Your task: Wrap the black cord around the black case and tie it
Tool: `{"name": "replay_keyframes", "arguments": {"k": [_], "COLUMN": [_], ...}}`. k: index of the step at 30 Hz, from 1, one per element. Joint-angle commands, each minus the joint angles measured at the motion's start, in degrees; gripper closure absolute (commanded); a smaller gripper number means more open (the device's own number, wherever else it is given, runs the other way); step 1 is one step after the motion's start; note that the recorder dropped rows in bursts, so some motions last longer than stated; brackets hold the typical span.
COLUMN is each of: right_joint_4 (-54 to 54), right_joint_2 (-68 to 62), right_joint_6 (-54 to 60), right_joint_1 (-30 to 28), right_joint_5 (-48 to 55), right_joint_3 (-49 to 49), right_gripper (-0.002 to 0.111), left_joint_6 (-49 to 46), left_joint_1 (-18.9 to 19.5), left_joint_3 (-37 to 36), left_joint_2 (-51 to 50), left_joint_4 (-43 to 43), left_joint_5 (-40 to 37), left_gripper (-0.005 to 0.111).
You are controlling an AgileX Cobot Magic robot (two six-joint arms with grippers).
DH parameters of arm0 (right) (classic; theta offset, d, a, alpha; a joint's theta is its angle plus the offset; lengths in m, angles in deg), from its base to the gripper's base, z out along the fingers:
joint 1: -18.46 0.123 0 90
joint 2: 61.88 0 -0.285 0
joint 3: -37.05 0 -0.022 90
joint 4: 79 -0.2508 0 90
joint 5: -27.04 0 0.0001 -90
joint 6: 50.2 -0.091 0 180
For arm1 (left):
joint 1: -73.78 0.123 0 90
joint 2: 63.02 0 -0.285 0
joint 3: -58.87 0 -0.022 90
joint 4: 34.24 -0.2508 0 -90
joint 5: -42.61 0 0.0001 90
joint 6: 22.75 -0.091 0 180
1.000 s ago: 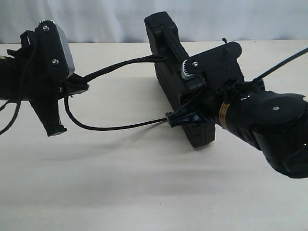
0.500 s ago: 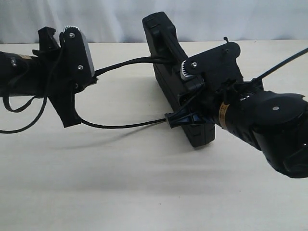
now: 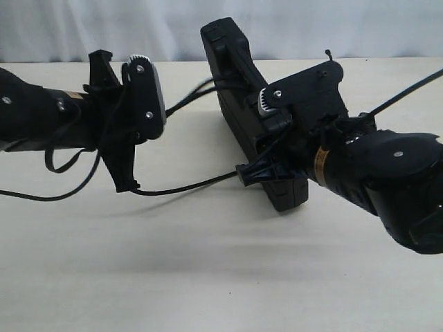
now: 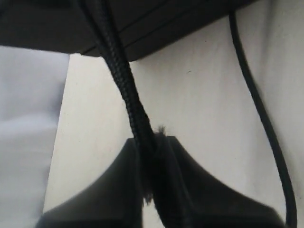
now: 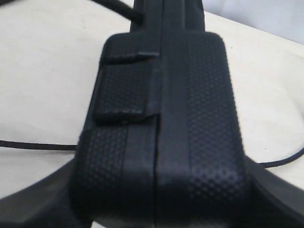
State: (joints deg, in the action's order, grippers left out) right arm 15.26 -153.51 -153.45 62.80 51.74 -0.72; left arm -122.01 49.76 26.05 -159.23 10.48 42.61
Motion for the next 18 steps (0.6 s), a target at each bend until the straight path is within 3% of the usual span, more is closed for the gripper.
{"name": "replay_keyframes", "arguments": {"k": [1,9,15,18], "right_joint_4": [-3.37,-3.37,-3.37,-3.37], "right_joint_2": [-1.31,-1.31,-1.31,-1.31], "right_joint_6": [0.27,3.47,3.71,3.71], "right_joint_1": [0.26,0.26,0.26,0.26], "right_joint_5": [-11.5,-11.37,-11.6,-12.72], "right_joint_3": [-0.86,-1.08,-1.08,-1.08], "right_gripper": [0.104,0.104,0.103,0.097], "left_joint_6": [0.34,6.21,6.75,6.75], "left_joint_1": [-3.3,-4.7,-4.7,-4.7], "left_joint_3": [1.12,8.2,11.78,11.78], "left_joint_2": [-3.28,-4.69,-5.41,-7.49], "left_joint_4": [-0.11,-0.11,-0.11,-0.11], "left_joint_5": [3.81,7.58,0.79,-0.97], "left_gripper": [0.107,0.107,0.107,0.107]}}
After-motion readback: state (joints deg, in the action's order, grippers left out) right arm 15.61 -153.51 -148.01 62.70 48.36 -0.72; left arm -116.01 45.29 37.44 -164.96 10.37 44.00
